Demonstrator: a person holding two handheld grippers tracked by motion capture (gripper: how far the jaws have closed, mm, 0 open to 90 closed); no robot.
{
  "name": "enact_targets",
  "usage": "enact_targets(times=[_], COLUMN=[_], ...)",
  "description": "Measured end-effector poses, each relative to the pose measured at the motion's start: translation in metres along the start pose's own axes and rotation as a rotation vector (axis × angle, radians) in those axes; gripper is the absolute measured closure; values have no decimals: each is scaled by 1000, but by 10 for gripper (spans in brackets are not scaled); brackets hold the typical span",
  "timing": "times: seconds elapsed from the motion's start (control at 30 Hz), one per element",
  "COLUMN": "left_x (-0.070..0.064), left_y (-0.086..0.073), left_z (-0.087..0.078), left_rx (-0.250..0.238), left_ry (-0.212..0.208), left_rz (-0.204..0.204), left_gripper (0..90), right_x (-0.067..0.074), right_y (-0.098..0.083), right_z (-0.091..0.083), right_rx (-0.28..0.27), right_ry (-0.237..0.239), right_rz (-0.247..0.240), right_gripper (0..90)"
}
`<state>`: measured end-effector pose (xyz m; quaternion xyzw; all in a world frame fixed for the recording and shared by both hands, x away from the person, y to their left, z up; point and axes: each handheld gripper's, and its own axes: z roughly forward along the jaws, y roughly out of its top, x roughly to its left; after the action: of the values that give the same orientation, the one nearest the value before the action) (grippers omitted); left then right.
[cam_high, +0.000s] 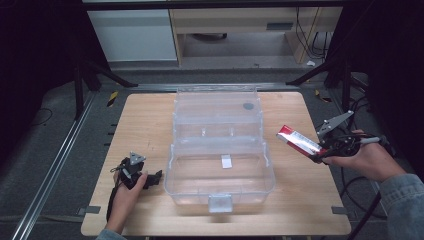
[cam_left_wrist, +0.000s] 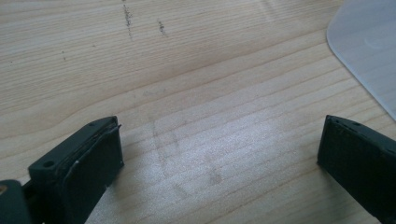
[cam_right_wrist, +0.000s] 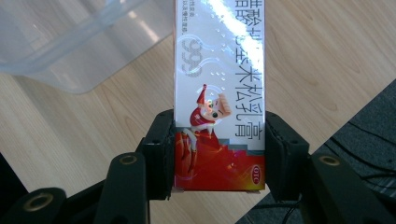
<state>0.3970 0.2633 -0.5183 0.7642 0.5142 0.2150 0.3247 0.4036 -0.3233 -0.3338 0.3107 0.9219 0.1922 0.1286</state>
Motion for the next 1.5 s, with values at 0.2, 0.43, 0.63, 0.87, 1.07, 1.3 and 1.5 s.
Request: enact_targets(times=[0.2, 0.43, 0.63, 0.87, 1.07, 1.3, 1.5], left_x=[0, 0, 0, 0, 0, 0, 0], left_y=[0, 0, 0, 0, 0, 0, 0], left_z=[0, 0, 0, 0, 0, 0, 0], left_rx=[0, -1, -1, -1, -1, -1, -1], left_ry=[1, 2, 1, 1, 2, 2, 1], left_rz=[0, -1, -1, -1, -1, -1, -1], left_gripper=[0, 0, 0, 0, 0, 0, 0], right_x=[7, 20, 30, 46, 61, 86, 104], right_y=[14, 36, 59, 81, 99, 120, 137], right_z=[-5, -9, -16, -11, 3, 21, 36], right_rx=[-27, -39, -53, -63, -73, -68, -78], right_ry=[7, 25, 24, 45, 76, 120, 161], right_rz=[-26, -78, -122, -185, -238, -307, -351], right_gripper=[515, 515, 515, 515, 515, 515, 515])
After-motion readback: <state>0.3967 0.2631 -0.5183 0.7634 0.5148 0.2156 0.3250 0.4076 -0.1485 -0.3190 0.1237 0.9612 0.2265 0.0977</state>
